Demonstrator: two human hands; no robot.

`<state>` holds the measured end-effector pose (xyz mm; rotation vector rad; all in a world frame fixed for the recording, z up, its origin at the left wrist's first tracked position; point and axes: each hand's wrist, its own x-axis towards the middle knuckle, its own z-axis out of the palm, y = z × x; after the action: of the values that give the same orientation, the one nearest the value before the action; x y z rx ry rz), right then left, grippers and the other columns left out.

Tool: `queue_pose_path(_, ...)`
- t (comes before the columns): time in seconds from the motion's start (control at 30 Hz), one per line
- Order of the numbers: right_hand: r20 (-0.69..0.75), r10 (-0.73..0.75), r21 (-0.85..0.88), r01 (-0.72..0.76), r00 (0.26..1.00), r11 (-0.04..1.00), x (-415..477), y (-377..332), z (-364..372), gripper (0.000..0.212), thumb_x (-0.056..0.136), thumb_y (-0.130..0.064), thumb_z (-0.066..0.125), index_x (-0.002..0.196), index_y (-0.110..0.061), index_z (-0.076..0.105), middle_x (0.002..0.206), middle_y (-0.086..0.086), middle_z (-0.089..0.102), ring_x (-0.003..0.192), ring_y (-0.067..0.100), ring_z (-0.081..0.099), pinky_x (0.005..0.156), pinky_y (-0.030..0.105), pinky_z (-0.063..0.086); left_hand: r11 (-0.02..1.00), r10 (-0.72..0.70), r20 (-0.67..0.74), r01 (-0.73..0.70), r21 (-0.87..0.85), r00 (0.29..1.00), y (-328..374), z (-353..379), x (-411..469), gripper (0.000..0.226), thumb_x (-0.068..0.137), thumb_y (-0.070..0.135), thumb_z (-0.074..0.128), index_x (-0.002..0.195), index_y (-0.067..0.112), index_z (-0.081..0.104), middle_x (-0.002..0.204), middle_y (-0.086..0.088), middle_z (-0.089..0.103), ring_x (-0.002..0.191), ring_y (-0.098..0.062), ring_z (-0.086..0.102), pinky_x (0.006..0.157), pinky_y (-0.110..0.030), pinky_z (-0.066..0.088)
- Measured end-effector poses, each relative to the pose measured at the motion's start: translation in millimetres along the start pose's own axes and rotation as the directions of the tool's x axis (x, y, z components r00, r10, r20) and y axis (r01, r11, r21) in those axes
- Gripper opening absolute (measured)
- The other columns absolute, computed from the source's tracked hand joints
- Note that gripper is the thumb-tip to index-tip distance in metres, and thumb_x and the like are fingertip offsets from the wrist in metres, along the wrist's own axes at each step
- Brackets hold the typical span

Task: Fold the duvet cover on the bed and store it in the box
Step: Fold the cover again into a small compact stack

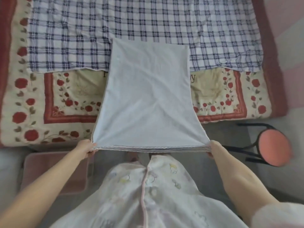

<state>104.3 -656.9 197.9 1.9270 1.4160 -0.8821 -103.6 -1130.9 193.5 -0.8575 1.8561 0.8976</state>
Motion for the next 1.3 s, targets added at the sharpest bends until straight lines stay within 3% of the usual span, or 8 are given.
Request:
queue_pose_path(0.2, 0.003, 0.039, -0.019, -0.039, 0.999, 0.999, -10.8, -20.7, 14.9, 0.032, 0.097, -0.010, 0.046, 0.066, -0.002, 0.047, 0.045, 0.012, 0.053, 0.055, 0.020, 0.045, 0.054, 0.028, 0.044, 0.951, -0.169, 0.032, 0.172, -0.259, 0.985, 6.4, 15.5, 20.5, 0.025, 0.098, -0.002, 0.040, 0.074, 0.004, 0.048, 0.033, -0.002, 0.050, 0.022, -0.003, 0.043, 0.025, -0.008, 0.029)
queue_pose_path(0.47, 0.004, -0.111, 0.748, 0.070, 0.994, 0.660, -14.3, -179.7, -36.7, 0.011, 0.096, -0.006, 0.044, 0.086, -0.003, 0.047, 0.072, 0.007, 0.045, 0.055, 0.017, 0.051, 0.026, 0.019, 0.039, 0.553, -0.108, -0.062, 0.008, -0.833, 0.992, 192.7, 16.2, 48.8, 0.025, 0.100, 0.008, 0.028, 0.117, 0.008, 0.047, 0.110, -0.014, 0.049, 0.063, -0.017, 0.053, 0.035, -0.018, 0.046)
queue_pose_path(0.63, 0.049, -0.212, 0.829, 0.078, 0.976, 0.553, 4.0, -318.2, -74.1, 0.020, 0.094, 0.003, 0.046, 0.075, -0.002, 0.044, 0.062, 0.012, 0.050, 0.035, 0.020, 0.055, 0.026, 0.020, 0.039, 0.397, 0.075, -0.131, -0.150, -0.906, 0.989, 342.3, 36.9, 54.4, 0.028, 0.099, -0.001, 0.025, 0.088, 0.003, 0.050, 0.081, -0.012, 0.050, 0.061, -0.016, 0.050, 0.036, -0.020, 0.048)
queue_pose_path(0.83, -0.078, -0.364, 0.777, 0.285, 0.928, 0.561, 68.8, -453.9, -46.8, 0.018, 0.091, -0.005, 0.046, 0.073, -0.010, 0.047, 0.072, 0.006, 0.052, 0.057, 0.018, 0.059, 0.054, 0.028, 0.057, 0.614, 0.290, -0.377, -0.473, -0.632, 0.880, 461.6, 88.0, 161.9, 0.022, 0.093, -0.010, 0.039, 0.085, -0.004, 0.059, 0.090, -0.023, 0.060, 0.059, -0.024, 0.065, 0.046, -0.019, 0.054)
queue_pose_path(0.93, -0.101, -0.460, 0.678, 0.400, 0.882, 0.617, 141.4, -501.9, 3.2, 0.014, 0.086, -0.022, 0.046, 0.072, -0.019, 0.049, 0.071, 0.000, 0.051, 0.060, 0.012, 0.053, 0.043, 0.020, 0.039, 0.728, 0.432, -0.381, -0.565, -0.387, 0.818, 488.8, 132.0, 252.0, 0.024, 0.093, 0.020, 0.044, 0.094, 0.004, 0.062, 0.097, -0.020, 0.061, 0.086, -0.029, 0.061, 0.059, -0.027, 0.052)
queue_pose_path(1.03, -0.117, -0.563, 0.562, 0.522, 0.818, 0.641, 185.4, -522.6, 56.0, 0.024, 0.076, -0.029, 0.061, 0.097, -0.018, 0.058, 0.080, 0.000, 0.053, 0.068, 0.012, 0.051, 0.050, 0.022, 0.039, 0.807, 0.509, -0.327, -0.573, -0.138, 0.796, 492.5, 156.1, 318.3, 0.036, 0.068, 0.041, 0.057, 0.092, 0.016, 0.068, 0.084, -0.018, 0.060, 0.071, -0.022, 0.053, 0.064, -0.028, 0.040)
queue_pose_path(1.17, -0.388, -0.603, 0.306, 0.715, 0.696, 0.629, 227.3, -536.9, 99.1, 0.048, 0.090, -0.016, 0.060, 0.133, -0.012, 0.039, 0.109, 0.003, 0.049, 0.095, 0.015, 0.046, 0.073, 0.024, 0.040, 0.756, 0.607, -0.468, -0.647, 0.093, 0.642, 472.0, 179.0, 389.4, 0.045, 0.070, 0.030, 0.067, 0.114, 0.021, 0.059, 0.098, 0.006, 0.063, 0.081, -0.018, 0.061, 0.067, -0.026, 0.049)
queue_pose_path(1.3, -0.641, -0.550, 0.186, 0.804, 0.535, 0.565, 233.0, -534.5, 103.6, 0.026, 0.097, -0.033, 0.043, 0.114, -0.014, 0.047, 0.106, 0.006, 0.060, 0.095, 0.025, 0.056, 0.075, 0.031, 0.037, 0.613, 0.594, -0.667, -0.790, 0.014, 0.449, 468.8, 183.7, 388.0, 0.016, 0.092, 0.006, 0.044, 0.088, 0.021, 0.047, 0.087, -0.002, 0.059, 0.083, -0.016, 0.054, 0.061, -0.007, 0.039)
